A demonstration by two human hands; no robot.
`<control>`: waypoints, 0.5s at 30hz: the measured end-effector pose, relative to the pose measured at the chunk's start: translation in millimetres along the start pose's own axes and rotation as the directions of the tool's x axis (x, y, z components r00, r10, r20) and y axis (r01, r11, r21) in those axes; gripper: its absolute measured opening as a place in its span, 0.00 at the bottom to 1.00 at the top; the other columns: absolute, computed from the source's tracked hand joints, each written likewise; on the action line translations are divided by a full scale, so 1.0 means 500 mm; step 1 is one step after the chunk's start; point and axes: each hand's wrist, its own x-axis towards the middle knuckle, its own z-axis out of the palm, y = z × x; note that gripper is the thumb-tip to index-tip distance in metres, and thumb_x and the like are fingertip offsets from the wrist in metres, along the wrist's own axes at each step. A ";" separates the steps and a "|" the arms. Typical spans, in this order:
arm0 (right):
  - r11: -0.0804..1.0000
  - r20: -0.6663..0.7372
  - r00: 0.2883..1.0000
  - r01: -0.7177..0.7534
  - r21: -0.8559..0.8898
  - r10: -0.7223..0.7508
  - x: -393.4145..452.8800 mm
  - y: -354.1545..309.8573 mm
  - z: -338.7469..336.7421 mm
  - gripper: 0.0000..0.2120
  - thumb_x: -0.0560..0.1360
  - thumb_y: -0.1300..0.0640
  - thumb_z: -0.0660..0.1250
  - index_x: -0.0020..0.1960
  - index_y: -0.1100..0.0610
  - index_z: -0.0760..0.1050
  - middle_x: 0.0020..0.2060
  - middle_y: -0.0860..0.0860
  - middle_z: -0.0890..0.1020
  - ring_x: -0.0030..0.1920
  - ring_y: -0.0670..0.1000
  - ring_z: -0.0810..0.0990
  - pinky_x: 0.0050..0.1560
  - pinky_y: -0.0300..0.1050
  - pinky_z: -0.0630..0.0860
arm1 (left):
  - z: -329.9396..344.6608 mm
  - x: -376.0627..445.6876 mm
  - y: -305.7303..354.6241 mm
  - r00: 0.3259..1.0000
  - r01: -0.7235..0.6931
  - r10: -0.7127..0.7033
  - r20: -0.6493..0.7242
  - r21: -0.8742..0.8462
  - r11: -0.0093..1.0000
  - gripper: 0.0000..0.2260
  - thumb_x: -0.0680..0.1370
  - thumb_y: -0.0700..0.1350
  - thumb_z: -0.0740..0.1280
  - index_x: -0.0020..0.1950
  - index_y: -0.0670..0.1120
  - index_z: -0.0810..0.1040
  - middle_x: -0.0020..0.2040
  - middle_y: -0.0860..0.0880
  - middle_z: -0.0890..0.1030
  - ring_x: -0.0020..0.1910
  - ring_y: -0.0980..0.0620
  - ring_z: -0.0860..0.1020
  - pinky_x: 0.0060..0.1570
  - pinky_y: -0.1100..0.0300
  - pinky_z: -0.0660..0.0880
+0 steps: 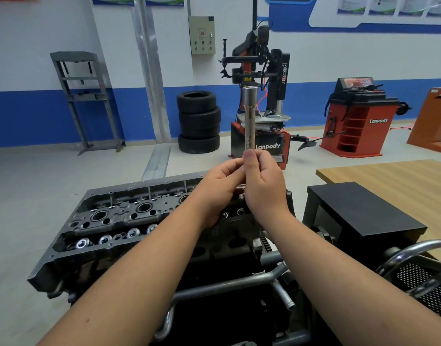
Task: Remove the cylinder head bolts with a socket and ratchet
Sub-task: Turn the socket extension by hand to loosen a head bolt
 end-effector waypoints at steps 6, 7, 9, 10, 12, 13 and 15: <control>0.998 -0.015 1.000 -0.012 0.056 0.013 -0.003 -0.009 0.000 0.06 0.81 0.45 0.64 0.51 0.46 0.70 0.40 0.43 0.78 0.40 0.37 0.79 0.36 0.29 0.73 | -0.005 0.003 -0.006 0.998 -0.017 0.021 -0.055 0.068 0.998 0.09 0.83 0.49 0.67 0.62 0.50 0.81 0.54 0.51 0.87 0.55 0.50 0.85 0.56 0.50 0.83; 0.999 -0.027 1.000 -0.007 0.053 0.009 -0.004 -0.010 0.000 0.06 0.80 0.45 0.65 0.50 0.45 0.69 0.39 0.43 0.77 0.38 0.36 0.79 0.35 0.29 0.72 | -0.006 0.003 -0.007 0.998 -0.020 0.025 -0.062 0.079 0.997 0.09 0.82 0.49 0.68 0.61 0.50 0.81 0.54 0.51 0.87 0.55 0.48 0.84 0.58 0.47 0.82; 1.000 -0.035 0.999 0.003 0.023 -0.002 -0.005 -0.011 0.000 0.07 0.80 0.44 0.64 0.47 0.45 0.68 0.38 0.44 0.77 0.38 0.39 0.79 0.35 0.30 0.71 | -0.006 0.003 -0.006 0.998 -0.028 0.033 -0.057 0.083 0.996 0.08 0.82 0.48 0.68 0.60 0.51 0.82 0.54 0.51 0.87 0.56 0.48 0.84 0.58 0.46 0.82; 1.000 -0.031 1.000 0.005 0.010 -0.005 -0.005 -0.011 0.000 0.07 0.80 0.43 0.62 0.46 0.44 0.69 0.39 0.47 0.79 0.40 0.41 0.79 0.38 0.33 0.72 | -0.005 0.002 -0.005 0.998 -0.030 0.033 -0.044 0.079 0.996 0.08 0.83 0.49 0.68 0.60 0.52 0.83 0.54 0.51 0.87 0.55 0.49 0.85 0.57 0.49 0.82; 1.000 -0.023 1.000 0.012 -0.004 -0.012 -0.004 -0.007 0.001 0.08 0.81 0.44 0.59 0.46 0.45 0.71 0.44 0.51 0.80 0.46 0.48 0.79 0.45 0.40 0.74 | -0.002 -0.002 0.000 1.000 -0.016 0.017 -0.013 0.048 0.999 0.09 0.84 0.50 0.65 0.60 0.53 0.83 0.54 0.52 0.87 0.55 0.52 0.85 0.53 0.57 0.82; 1.000 -0.025 1.000 0.012 -0.006 -0.012 -0.004 -0.006 0.001 0.09 0.82 0.46 0.58 0.47 0.47 0.72 0.45 0.52 0.80 0.48 0.49 0.79 0.47 0.42 0.74 | 0.000 -0.003 0.002 1.000 -0.006 0.006 -0.006 0.029 1.000 0.10 0.85 0.50 0.64 0.62 0.52 0.83 0.54 0.51 0.87 0.55 0.53 0.85 0.52 0.60 0.82; 1.000 -0.031 1.000 0.000 0.003 0.000 -0.002 -0.005 0.000 0.12 0.83 0.47 0.56 0.48 0.51 0.75 0.46 0.51 0.79 0.49 0.49 0.78 0.49 0.44 0.75 | 0.001 -0.002 0.004 1.000 0.005 -0.004 -0.017 0.020 1.000 0.12 0.86 0.49 0.62 0.64 0.50 0.81 0.55 0.51 0.87 0.56 0.54 0.84 0.53 0.60 0.82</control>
